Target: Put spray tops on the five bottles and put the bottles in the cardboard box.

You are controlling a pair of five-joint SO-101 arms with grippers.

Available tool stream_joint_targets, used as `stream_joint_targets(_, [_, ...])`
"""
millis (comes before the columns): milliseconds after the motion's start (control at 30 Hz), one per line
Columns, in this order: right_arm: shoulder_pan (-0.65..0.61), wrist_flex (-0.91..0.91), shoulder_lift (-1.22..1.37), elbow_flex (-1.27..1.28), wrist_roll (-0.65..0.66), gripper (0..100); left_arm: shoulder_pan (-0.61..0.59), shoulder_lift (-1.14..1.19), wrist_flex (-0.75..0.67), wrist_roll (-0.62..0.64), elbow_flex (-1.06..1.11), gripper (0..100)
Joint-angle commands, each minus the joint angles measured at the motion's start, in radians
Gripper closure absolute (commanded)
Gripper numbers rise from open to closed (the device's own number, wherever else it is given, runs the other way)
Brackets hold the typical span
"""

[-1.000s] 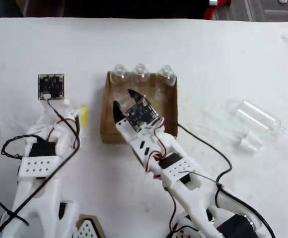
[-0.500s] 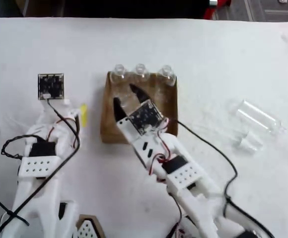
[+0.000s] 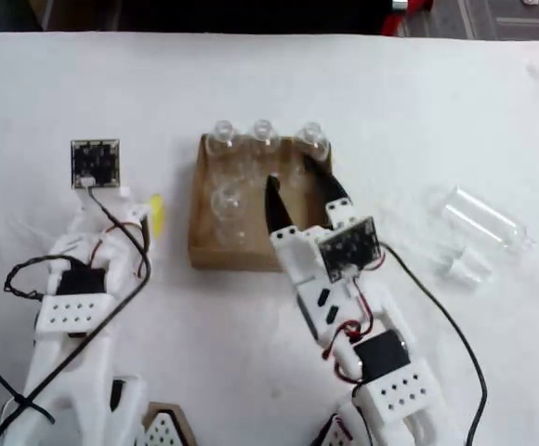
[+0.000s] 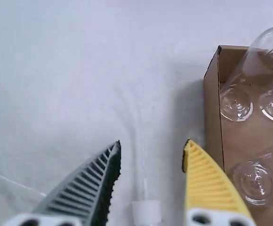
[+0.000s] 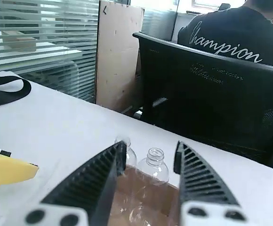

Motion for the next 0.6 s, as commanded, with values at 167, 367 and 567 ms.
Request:
stream_joint_targets(167, [0.015, 0.001, -0.027, 0.002, 0.011, 94.3, -0.008, -0.002, -0.026, -0.012, -0.009, 80])
stream_joint_targets(367, [0.015, -0.074, -0.033, 0.063, 0.011, 94.0, -0.008, -0.004, -0.032, -0.012, 0.003, 80])
stream_joint_targets(567, [0.015, -0.104, -0.033, 0.083, 0.011, 90.6, -0.007, -0.004, -0.032, -0.012, 0.003, 80])
